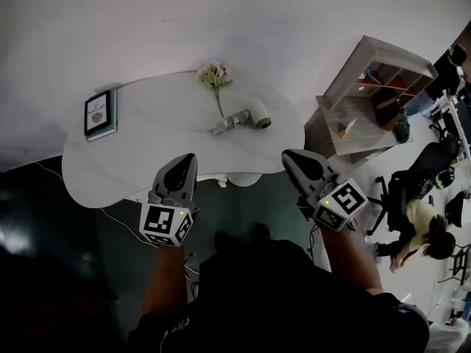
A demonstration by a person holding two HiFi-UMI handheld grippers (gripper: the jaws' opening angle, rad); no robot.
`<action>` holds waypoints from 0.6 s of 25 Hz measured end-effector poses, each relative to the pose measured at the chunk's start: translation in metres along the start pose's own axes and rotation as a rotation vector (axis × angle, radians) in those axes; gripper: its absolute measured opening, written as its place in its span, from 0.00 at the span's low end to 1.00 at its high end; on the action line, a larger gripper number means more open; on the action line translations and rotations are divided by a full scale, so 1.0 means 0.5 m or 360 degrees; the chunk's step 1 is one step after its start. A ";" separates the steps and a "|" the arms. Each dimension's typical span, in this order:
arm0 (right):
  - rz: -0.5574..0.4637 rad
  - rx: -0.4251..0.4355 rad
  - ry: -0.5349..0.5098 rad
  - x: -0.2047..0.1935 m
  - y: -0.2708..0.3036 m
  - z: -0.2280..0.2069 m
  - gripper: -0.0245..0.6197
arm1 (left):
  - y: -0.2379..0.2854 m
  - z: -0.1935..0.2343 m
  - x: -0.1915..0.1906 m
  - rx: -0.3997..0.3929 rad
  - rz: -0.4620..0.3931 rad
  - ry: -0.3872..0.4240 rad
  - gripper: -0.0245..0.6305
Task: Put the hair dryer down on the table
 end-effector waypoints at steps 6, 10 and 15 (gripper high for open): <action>-0.0015 -0.0032 -0.0053 0.027 -0.038 -0.056 0.04 | 0.019 -0.009 0.040 0.0058 0.0033 -0.0003 0.05; -0.0015 0.0004 -0.0008 0.022 -0.045 -0.069 0.04 | 0.022 -0.026 0.036 0.0088 0.0088 -0.0002 0.05; -0.0017 0.0040 -0.0039 0.037 -0.031 -0.080 0.04 | 0.047 -0.039 0.042 -0.0073 0.0089 -0.0045 0.05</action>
Point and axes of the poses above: the fingertips, and each gripper's own axes: y forward along the fingers, z to its left, x out of its top, the point moved 4 cm from there along -y, backward along the fingers, and after that the axes turned 11 degrees about y, right-handed, at the moved point
